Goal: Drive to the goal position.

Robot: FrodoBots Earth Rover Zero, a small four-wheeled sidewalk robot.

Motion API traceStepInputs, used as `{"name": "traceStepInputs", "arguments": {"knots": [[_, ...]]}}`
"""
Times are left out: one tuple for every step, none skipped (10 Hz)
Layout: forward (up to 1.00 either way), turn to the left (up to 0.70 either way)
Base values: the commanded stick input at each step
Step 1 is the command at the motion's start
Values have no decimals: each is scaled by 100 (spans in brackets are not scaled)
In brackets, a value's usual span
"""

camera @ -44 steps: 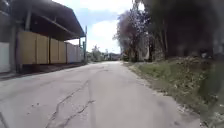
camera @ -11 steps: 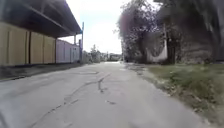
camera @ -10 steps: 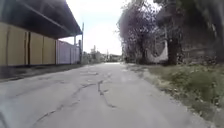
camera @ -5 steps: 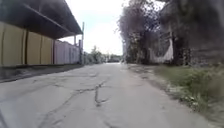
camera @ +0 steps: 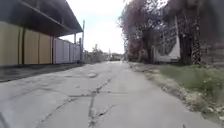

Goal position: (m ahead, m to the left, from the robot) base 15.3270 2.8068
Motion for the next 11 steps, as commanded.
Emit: {"name": "traceStepInputs", "arguments": {"knots": [[85,0],[85,0],[85,0],[85,0],[85,0],[85,0],[85,0],[85,0],[85,0],[85,0],[85,0]]}}
